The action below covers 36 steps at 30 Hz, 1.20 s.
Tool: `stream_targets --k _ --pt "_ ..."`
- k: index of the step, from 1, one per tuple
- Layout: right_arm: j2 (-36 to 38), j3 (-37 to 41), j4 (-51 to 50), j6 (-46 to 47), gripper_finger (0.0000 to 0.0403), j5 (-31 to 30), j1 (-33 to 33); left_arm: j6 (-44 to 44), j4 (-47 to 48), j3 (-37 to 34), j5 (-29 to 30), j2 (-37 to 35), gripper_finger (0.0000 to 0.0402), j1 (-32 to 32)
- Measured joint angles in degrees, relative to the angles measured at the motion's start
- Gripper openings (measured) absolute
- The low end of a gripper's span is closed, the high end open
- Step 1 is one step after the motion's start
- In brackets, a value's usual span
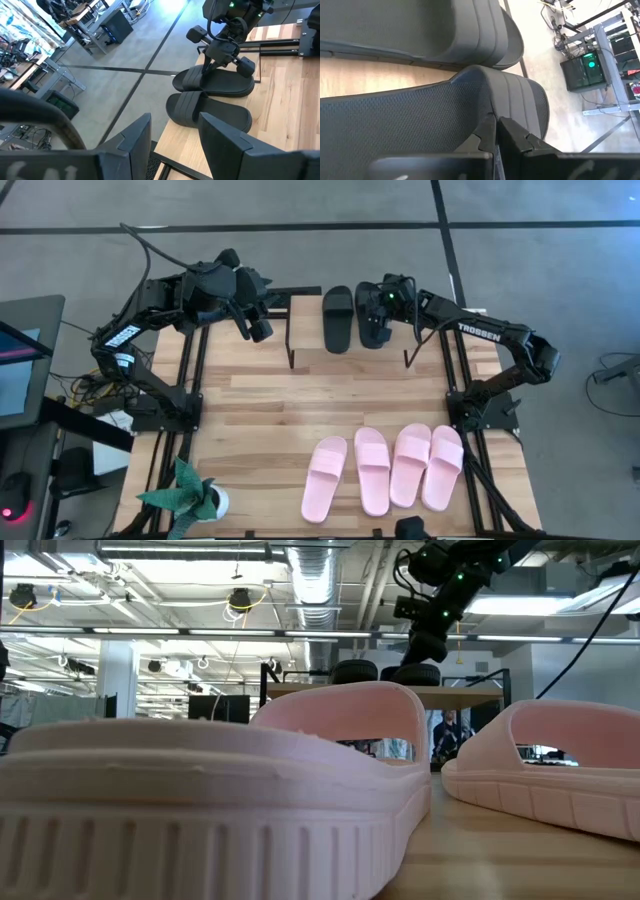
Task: Pick and place slides into the shelf
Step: Put the black slipper on the shelf
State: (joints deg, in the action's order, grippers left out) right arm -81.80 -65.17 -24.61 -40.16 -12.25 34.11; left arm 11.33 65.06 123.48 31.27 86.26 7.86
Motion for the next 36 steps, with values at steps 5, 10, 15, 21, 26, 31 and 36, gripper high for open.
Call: stream_targets --k 5,10,15,21,26,31,36 --pt "0.0 0.0 -0.6 1.13 0.0002 0.13 -0.11 0.0 0.0 0.0 0.0 0.0 0.0153 -0.02" --pt "0.0 0.0 -0.62 1.13 0.0001 0.02 -0.59 0.0 0.0 0.0 0.0 0.0 0.0153 -0.01" --pt "0.0 0.0 -0.6 0.88 0.0001 -0.02 -0.63 0.0 0.0 0.0 0.0 0.0 0.0153 0.0" --pt "0.0 0.02 -0.18 0.74 0.0 -0.17 -0.63 0.0 0.0 0.0 0.0 0.0 0.0153 -0.01" --pt "0.0 0.02 -0.16 0.72 0.0 -0.23 -0.66 0.0 0.0 0.0 0.0 0.0 0.0153 -0.01" --pt "0.0 0.02 -0.16 0.69 0.0 -0.24 -0.66 -0.02 0.0 0.0 0.04 0.0 0.0153 0.0" --pt "0.0 0.02 -0.2 0.69 0.0 -0.05 -0.68 0.0 0.0 0.0 0.07 0.0 0.0153 0.0"
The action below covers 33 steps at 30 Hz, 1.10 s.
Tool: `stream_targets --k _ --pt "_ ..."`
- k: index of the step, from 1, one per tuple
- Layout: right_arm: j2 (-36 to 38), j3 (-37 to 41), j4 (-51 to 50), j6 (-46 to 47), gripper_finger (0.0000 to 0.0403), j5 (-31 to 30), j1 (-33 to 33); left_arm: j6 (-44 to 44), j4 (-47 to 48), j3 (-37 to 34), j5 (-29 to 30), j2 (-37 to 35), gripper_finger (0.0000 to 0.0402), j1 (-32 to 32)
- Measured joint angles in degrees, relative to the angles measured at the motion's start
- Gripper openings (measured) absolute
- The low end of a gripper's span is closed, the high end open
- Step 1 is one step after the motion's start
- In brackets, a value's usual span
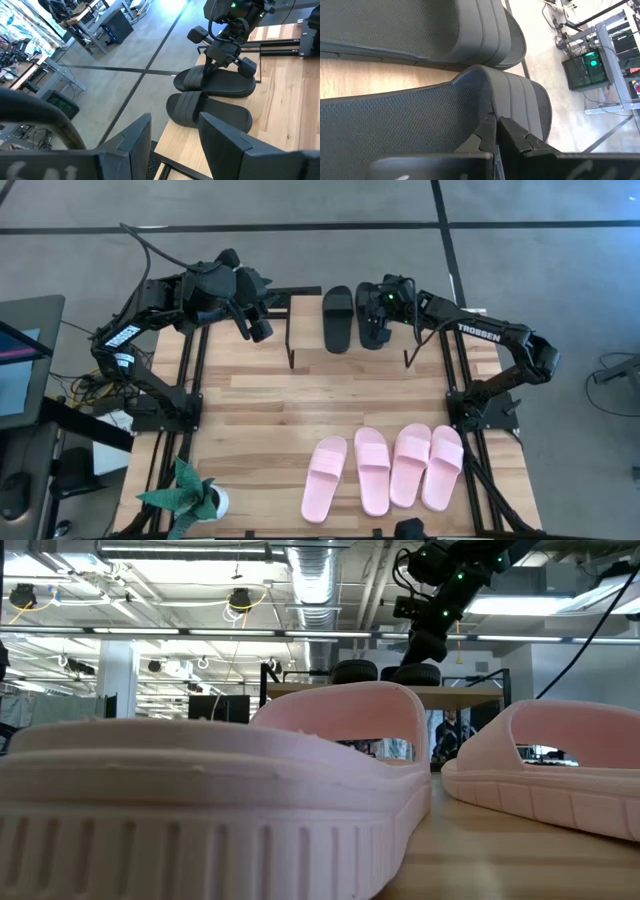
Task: Pick and place slides into the shelf
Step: Put the black slipper on the shelf
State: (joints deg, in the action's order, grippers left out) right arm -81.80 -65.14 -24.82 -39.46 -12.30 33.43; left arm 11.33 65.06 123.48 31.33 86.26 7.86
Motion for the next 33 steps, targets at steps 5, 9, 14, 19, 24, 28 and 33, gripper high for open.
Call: stream_targets --k 5,9,14,19,24,28,33 --pt "0.0 0.0 -0.02 -0.74 0.0 0.0 -0.79 0.0 0.0 0.0 0.04 0.0 0.0153 -0.02" --pt "0.0 0.0 -0.07 -1.12 0.0 -0.06 -1.18 0.0 0.0 0.0 0.07 0.0 0.0153 0.0" --pt "0.0 0.02 -0.36 -1.1 0.0 -0.06 -1.18 0.0 -0.02 0.0 0.26 0.0 0.0153 -0.01" --pt "0.0 0.02 -0.42 -1.07 0.0 -0.06 -1.18 0.0 -0.01 0.01 0.26 0.0 0.0153 0.0" --pt "0.0 0.01 -0.44 -0.58 0.0 -0.04 -1.18 0.0 -0.02 0.02 0.26 0.0 0.0153 0.0" --pt "0.0 0.02 -0.44 -0.48 0.0 -0.14 -1.46 -0.01 -0.01 0.02 0.24 0.0 0.0153 -0.01" --pt "0.0 0.0 -0.5 -0.48 0.0 -0.19 -1.83 0.02 -0.02 0.02 0.24 0.0 0.0153 -0.02"
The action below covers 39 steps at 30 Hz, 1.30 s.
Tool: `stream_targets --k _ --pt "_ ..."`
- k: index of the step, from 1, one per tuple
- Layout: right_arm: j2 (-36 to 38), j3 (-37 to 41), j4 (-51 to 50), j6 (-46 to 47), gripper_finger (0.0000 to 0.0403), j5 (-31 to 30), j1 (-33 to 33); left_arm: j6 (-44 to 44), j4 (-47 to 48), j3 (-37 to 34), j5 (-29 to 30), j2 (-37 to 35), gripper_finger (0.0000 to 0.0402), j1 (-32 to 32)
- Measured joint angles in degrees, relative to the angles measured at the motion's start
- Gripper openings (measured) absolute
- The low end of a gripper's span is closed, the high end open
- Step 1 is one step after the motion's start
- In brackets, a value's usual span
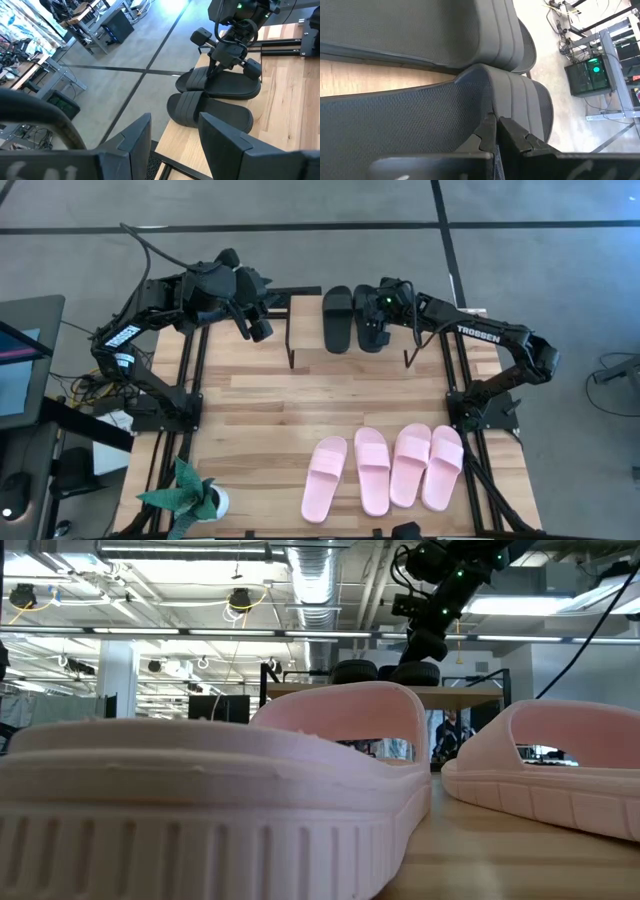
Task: Pick and place slides into the shelf
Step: Put the black slipper on the shelf
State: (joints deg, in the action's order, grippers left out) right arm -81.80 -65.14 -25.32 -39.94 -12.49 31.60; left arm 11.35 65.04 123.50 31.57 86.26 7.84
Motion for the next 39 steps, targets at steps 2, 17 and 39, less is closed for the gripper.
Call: stream_targets --k 2,17,39 --pt "0.0 0.0 -0.02 0.02 0.0 0.02 0.02 0.0 0.02 -0.01 0.07 0.0 0.0153 0.01" --pt "0.0 0.0 -1.26 0.98 0.0047 -0.78 -0.01 0.0 0.02 0.0 0.26 0.0 0.0153 0.01" --pt "0.04 0.02 -0.78 0.96 0.0085 -0.86 -0.09 -0.04 0.04 0.0 0.28 0.0 0.0153 0.01"
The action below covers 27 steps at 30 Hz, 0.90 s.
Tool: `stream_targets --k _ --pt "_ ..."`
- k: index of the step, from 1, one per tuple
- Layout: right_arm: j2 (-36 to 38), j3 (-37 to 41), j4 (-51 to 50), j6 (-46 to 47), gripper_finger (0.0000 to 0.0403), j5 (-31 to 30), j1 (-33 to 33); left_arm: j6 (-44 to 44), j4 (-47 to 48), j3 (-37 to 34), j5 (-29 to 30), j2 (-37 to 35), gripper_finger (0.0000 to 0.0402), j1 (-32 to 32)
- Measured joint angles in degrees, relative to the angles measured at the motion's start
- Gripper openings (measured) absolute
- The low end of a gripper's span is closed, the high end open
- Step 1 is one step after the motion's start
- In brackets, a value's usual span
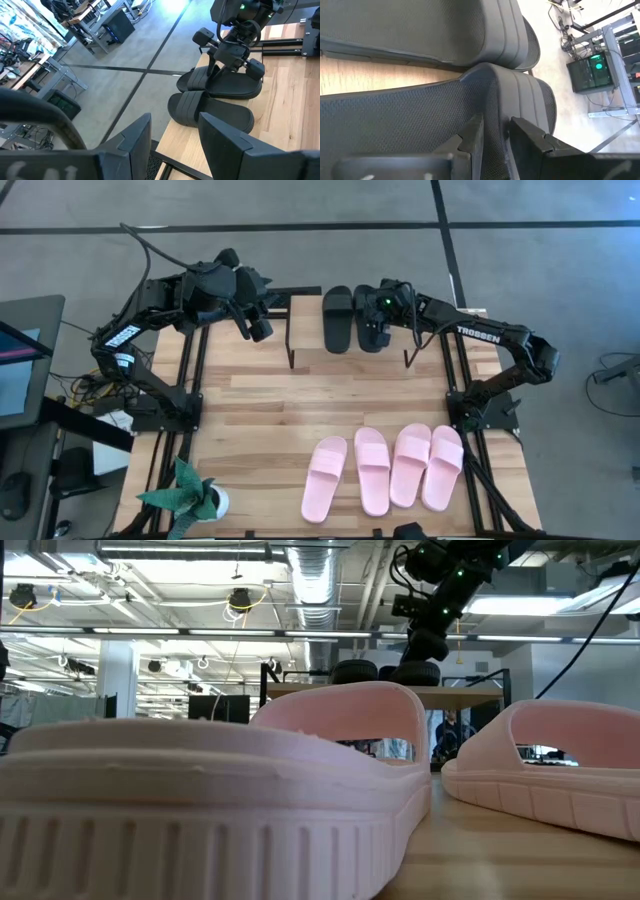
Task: Pick and place slides into the shelf
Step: Put the black slipper on the shelf, then put the pink slipper under the shelf
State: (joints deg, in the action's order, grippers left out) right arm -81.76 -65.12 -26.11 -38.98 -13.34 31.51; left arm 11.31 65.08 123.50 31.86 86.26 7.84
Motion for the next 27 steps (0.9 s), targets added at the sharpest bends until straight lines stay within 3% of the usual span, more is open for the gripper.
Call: stream_targets --k 27 --pt "5.94 0.0 -3.08 1.53 0.0085 3.76 -0.95 -0.02 0.02 0.0 0.0 0.0 0.0153 0.01"
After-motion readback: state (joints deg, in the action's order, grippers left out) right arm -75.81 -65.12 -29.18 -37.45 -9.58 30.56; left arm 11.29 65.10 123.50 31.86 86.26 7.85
